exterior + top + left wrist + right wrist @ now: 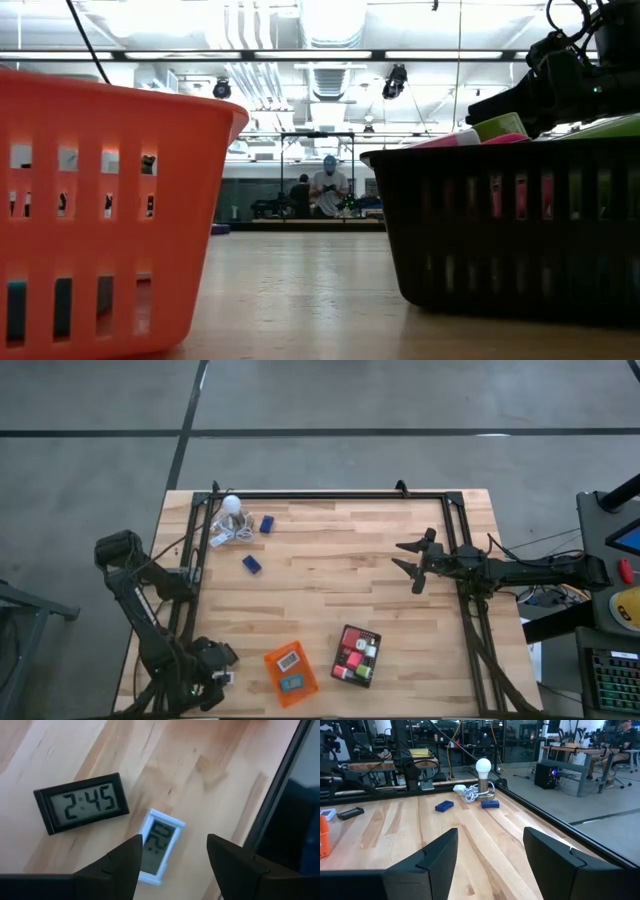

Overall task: Pick & Place Office items
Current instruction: Put the white timer into the orange bin

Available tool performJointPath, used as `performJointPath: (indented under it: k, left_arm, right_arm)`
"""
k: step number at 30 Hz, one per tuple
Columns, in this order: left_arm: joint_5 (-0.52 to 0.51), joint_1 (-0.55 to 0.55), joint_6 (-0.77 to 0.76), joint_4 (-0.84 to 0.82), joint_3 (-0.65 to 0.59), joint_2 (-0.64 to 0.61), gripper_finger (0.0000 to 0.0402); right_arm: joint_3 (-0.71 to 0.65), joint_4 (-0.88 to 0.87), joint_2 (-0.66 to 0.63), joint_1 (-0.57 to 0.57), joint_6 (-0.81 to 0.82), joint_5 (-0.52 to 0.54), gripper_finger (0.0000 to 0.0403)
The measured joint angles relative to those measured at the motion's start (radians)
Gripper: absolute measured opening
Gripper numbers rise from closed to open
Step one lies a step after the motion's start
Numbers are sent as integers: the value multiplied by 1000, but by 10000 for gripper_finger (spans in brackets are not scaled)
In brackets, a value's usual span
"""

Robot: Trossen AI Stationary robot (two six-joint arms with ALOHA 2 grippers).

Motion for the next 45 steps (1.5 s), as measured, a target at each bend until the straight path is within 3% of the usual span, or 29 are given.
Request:
performJointPath:
  k: [9,27,45]
  left_arm:
    - [42,0,115,7,-8,1,227]
    - [92,3,118,189,-121,8,227]
    - [123,5,129,213,-131,55,226]
  right_arm:
    - [0,0,0,0,0,0,219]
    - [0,0,0,0,0,0,219]
    - [-1,-1,4,0,0,-1,219]
